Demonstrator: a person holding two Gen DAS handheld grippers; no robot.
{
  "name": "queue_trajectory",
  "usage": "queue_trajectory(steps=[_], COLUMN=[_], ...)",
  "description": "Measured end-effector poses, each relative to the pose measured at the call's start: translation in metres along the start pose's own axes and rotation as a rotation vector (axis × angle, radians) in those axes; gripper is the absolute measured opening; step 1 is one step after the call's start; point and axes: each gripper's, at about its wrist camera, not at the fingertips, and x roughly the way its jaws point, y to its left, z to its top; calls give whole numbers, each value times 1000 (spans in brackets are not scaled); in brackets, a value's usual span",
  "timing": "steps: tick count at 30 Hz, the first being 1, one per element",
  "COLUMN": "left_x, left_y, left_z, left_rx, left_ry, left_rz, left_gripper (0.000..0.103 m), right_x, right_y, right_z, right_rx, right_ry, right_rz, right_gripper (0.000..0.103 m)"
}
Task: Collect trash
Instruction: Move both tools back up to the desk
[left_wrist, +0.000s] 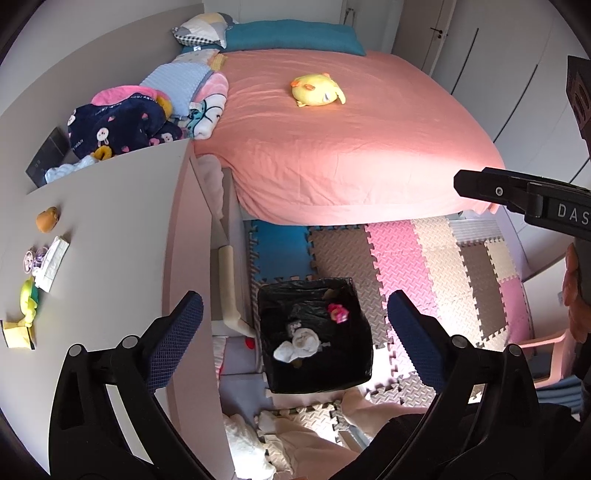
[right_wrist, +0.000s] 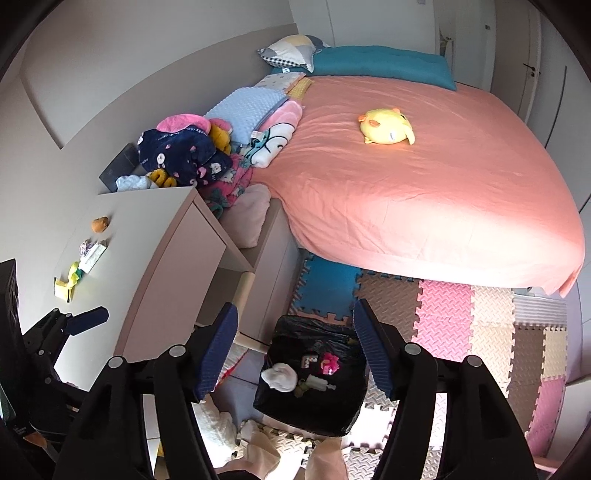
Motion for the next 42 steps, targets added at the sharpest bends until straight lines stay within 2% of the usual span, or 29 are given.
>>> queue_trajectory(steps=[3, 6, 21, 42], left_x=[0, -1, -6, -30], left_y=[2, 4, 23, 112], left_z=[-1, -2, -10, -53], left_rx=[0, -7, -48, -241], left_ry=[4, 5, 7, 9], left_rz=[8, 10, 36, 135], left_gripper=[96, 96, 96, 96], right_x=[0, 0, 6, 37], right_y=[-3, -3, 16, 114], right_z=[1, 2, 5, 13], right_rx=[7, 4, -35, -182], right_ry=[-8, -10, -12, 39], right_rz=[10, 29, 43, 141], right_gripper=[76, 79, 81, 81])
